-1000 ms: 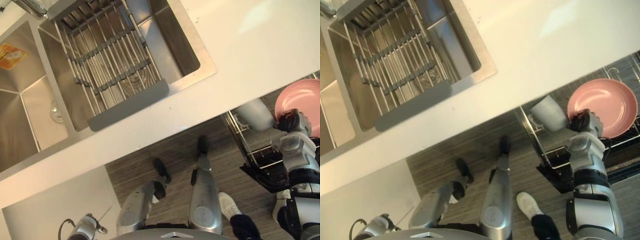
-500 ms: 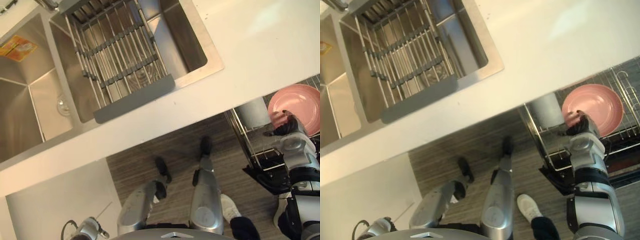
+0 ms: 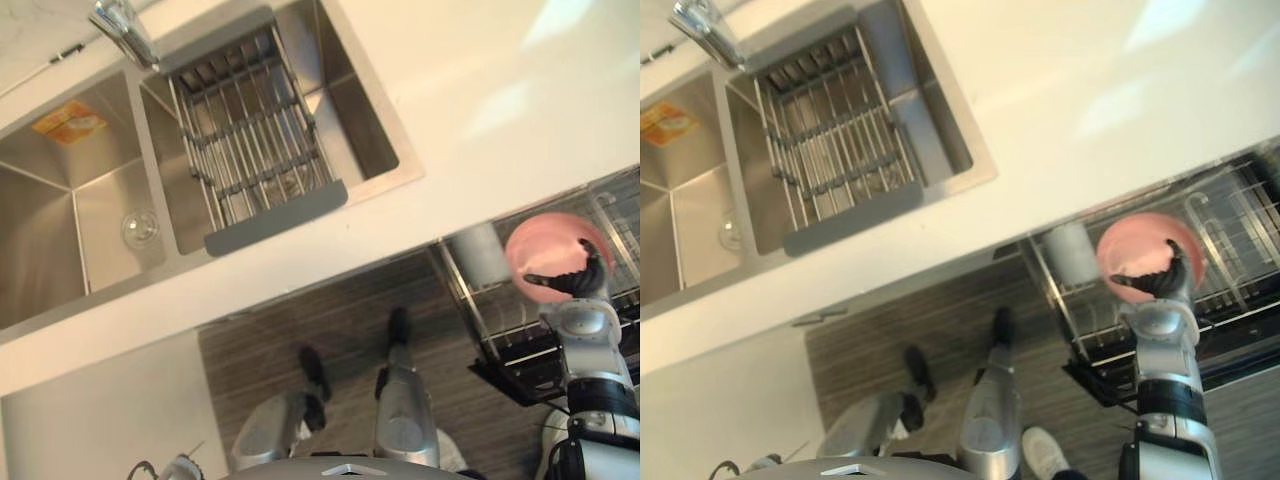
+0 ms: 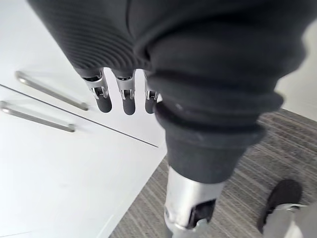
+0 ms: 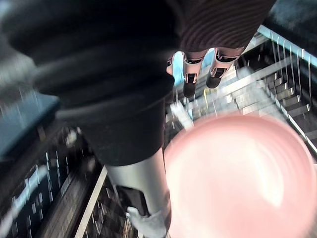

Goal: Walk over to the sink, pick up the cup, carry it to the dishwasher, place the cup inside the dishwasher, then close the dishwasher door

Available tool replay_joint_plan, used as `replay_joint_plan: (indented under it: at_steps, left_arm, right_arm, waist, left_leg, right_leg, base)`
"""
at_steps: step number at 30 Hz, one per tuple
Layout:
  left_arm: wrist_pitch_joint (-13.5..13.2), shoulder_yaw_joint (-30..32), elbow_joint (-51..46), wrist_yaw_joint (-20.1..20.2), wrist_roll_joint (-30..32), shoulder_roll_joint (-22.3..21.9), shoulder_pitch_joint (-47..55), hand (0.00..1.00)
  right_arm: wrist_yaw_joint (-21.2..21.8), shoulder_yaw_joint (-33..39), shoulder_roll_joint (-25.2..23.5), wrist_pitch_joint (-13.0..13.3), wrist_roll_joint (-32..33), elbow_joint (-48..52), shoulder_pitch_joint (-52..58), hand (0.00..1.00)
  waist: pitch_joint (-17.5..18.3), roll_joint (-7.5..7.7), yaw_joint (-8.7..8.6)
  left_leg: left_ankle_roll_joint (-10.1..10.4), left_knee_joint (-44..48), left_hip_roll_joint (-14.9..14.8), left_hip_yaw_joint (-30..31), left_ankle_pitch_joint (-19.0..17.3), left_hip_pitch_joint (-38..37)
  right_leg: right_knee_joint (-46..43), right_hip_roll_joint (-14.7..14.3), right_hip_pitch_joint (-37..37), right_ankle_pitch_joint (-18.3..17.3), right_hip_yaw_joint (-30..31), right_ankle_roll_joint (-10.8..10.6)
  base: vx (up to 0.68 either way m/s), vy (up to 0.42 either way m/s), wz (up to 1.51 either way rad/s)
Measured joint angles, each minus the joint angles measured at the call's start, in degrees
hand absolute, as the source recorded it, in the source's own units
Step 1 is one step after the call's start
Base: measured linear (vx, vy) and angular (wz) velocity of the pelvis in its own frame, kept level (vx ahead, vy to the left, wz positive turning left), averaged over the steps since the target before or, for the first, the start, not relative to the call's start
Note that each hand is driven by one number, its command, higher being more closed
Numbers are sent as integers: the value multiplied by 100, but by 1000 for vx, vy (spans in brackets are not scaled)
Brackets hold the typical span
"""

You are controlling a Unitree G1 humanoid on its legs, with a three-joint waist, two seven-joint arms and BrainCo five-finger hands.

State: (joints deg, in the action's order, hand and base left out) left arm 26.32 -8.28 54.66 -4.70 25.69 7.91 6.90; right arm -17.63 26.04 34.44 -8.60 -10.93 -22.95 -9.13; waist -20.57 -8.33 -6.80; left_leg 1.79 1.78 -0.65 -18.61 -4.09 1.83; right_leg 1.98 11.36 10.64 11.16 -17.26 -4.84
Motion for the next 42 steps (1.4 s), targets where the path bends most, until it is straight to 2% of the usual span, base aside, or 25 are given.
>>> replay_joint_plan:
  at_steps: [1,3,5,6,9,10,12,13,16,17,18,19,20,22,24,27,28,29,30,31,32,33,34,38,42]
  left_arm:
    - [2,57,-6,11,41,-5,28,0]
    - [70,197,-10,40,151,0,167,0]
    - [189,201,-10,151,154,-11,262,0]
    - [239,210,-9,200,158,-14,348,0]
    - [394,392,-3,333,158,-53,459,0]
    - [492,426,4,401,153,-72,532,0]
    - [517,430,10,414,146,-83,564,0]
    - [559,449,15,418,90,-107,564,0]
    - [618,601,123,406,-121,-130,564,0]
    - [631,625,268,384,-214,-114,566,0]
    - [632,673,390,360,-313,-119,566,0]
    - [632,724,455,357,-315,-133,564,0]
    - [651,843,505,345,-330,-170,577,0]
    - [665,881,505,234,-402,-222,581,0]
    - [667,1061,461,77,-412,-367,579,0]
    - [675,1080,434,-97,-407,-454,578,0]
    - [676,1079,401,-102,-407,-461,578,0]
    - [682,1105,264,-19,-347,-457,583,0]
    - [680,1150,187,21,-287,-450,598,0]
    - [657,1314,16,243,-115,-405,652,0]
    - [559,1329,-57,500,15,-283,704,0]
    - [515,1330,-67,594,67,-212,703,0]
    - [351,1330,-100,862,219,-5,695,0]
    - [130,1315,-102,1127,268,132,611,0]
    - [49,1139,44,1146,256,28,538,0]
  right_arm:
    - [-51,198,-56,-2,14,181,88,0]
    - [-128,879,-117,15,41,858,465,0]
    - [-413,1532,-111,211,105,1158,680,0]
    - [-623,1977,-86,386,412,1244,726,0]
    - [-967,2766,45,804,1400,1253,982,0]
    - [-1137,3234,83,1168,2180,1004,1257,0]
    - [-1133,3500,84,1323,2530,648,1415,0]
    - [-994,3746,82,1488,3191,67,1619,0]
    - [-306,4118,57,1634,4413,-1115,1817,0]
    - [78,4314,-18,1692,4923,-1683,1870,0]
    - [478,4524,-206,1776,5365,-2092,1892,0]
    - [631,4565,-340,1786,5520,-2193,1894,0]
    - [945,4616,-670,1789,5778,-2213,1867,0]
    - [1290,4566,-1197,1778,6014,-2160,1785,0]
    - [1481,4133,-1880,1725,6130,-1908,1632,0]
    - [1574,3424,-2586,1695,6133,-1475,1509,0]
    - [1569,3265,-2680,1689,6135,-1370,1502,0]
    - [1519,2908,-2785,1676,6134,-1194,1494,0]
    - [1494,2750,-2814,1673,6133,-1121,1477,0]
    - [1204,2646,-2860,1756,6052,-1122,1381,0]
    - [1172,2550,-2852,1740,6001,-1107,1432,0]
    - [1165,2397,-2854,1739,5990,-1102,1411,0]
    - [1122,2079,-2856,1783,5875,-1101,1432,0]
    - [1061,1663,-2770,1913,5880,-1161,1445,0]
    - [814,1020,-2628,1998,5870,-1187,1452,0]
  waist:
    - [63,73,-16]
    - [284,385,-101]
    - [407,564,-168]
    - [470,660,-258]
    - [590,778,-421]
    - [739,842,-574]
    - [821,894,-648]
    - [924,952,-728]
    - [1076,992,-800]
    - [1155,1014,-818]
    - [1223,935,-817]
    - [1201,978,-816]
    - [1210,918,-767]
    - [1217,904,-641]
    - [1249,830,-441]
    - [1246,703,-222]
    - [1240,675,-206]
    - [1219,613,-116]
    - [1210,589,-35]
    - [1207,559,113]
    - [1203,526,153]
    - [1214,482,167]
    - [1156,482,172]
    - [1128,454,172]
    - [1110,422,172]
  left_leg:
    - [7,2,-17,-39,-9,-31]
    - [38,2,-72,-161,-78,-160]
    - [45,-1,-89,-286,-128,-269]
    - [45,-6,-93,-379,-167,-352]
    - [47,-44,-92,-560,-233,-523]
    - [44,-101,-87,-646,-246,-598]
    - [43,-106,-88,-693,-266,-600]
    - [48,-116,-91,-750,-297,-609]
    - [65,-228,-85,-826,-357,-688]
    - [61,-302,-85,-825,-343,-721]
    - [73,-316,-92,-820,-332,-738]
    - [78,-332,-91,-820,-326,-748]
    - [53,-391,-81,-841,-263,-819]
    - [50,-424,-65,-834,-242,-867]
    - [61,-508,-20,-772,-234,-894]
    - [57,-501,-76,-995,-230,-908]
    - [81,-496,-102,-1109,-204,-914]
    - [104,-493,-123,-1220,-128,-934]
    - [119,-498,-109,-1217,-118,-949]
    - [101,-496,-80,-1214,-111,-991]
    - [70,-492,-58,-1200,-97,-1018]
    - [67,-493,-47,-1198,-96,-1036]
    - [64,-500,-23,-1176,-95,-1036]
    - [60,-497,-22,-1102,-87,-974]
    - [90,-492,-63,-889,-30,-920]
  right_leg:
    - [-14,-23,-24,-23,2,2]
    - [-71,-76,-72,-86,84,8]
    - [-104,-106,-92,-104,160,6]
    - [-117,-129,-108,-113,254,0]
    - [-118,-160,-167,-125,412,-16]
    - [-128,-176,-166,-151,476,-18]
    - [-151,-187,-164,-174,523,-18]
    - [-167,-194,-146,-202,565,-14]
    - [-177,-220,-143,-235,591,-12]
    - [-183,-236,-146,-227,580,-33]
    - [-208,-242,-152,-222,567,-38]
    - [-227,-240,-148,-223,564,-38]
    - [-296,-233,-149,-249,568,-26]
    - [-373,-209,-157,-300,551,-19]
    - [-462,-136,-162,-362,457,-22]
    - [-477,36,-342,-457,123,-18]
    - [-487,78,-390,-475,37,-29]
    - [-515,145,-467,-500,-103,-41]
    - [-527,161,-495,-511,-121,-35]
    - [-550,202,-539,-519,-149,-43]
    - [-565,231,-568,-525,-207,-46]
    - [-575,238,-572,-526,-208,-46]
    - [-599,261,-556,-533,-214,-55]
    - [-728,285,-451,-616,-242,-150]
    - [-891,301,-421,-735,-405,-211]
  base:
    - [73,-17,-8]
    - [56,-16,-21]
    - [38,-1,-38]
    - [32,0,-40]
    - [3,9,-37]
    - [-1,6,-27]
    - [-17,4,-20]
    - [-33,3,-19]
    - [-12,3,-17]
    - [0,0,0]
    - [35,7,2]
    - [35,12,-1]
    - [0,0,0]
    - [-5,15,4]
    - [-21,32,20]
    - [1,37,59]
    - [20,58,88]
    - [18,43,61]
    - [12,47,44]
    - [14,43,14]
    - [20,45,6]
    - [44,44,1]
    - [40,26,-2]
    - [52,-4,1]
    - [41,-35,15]
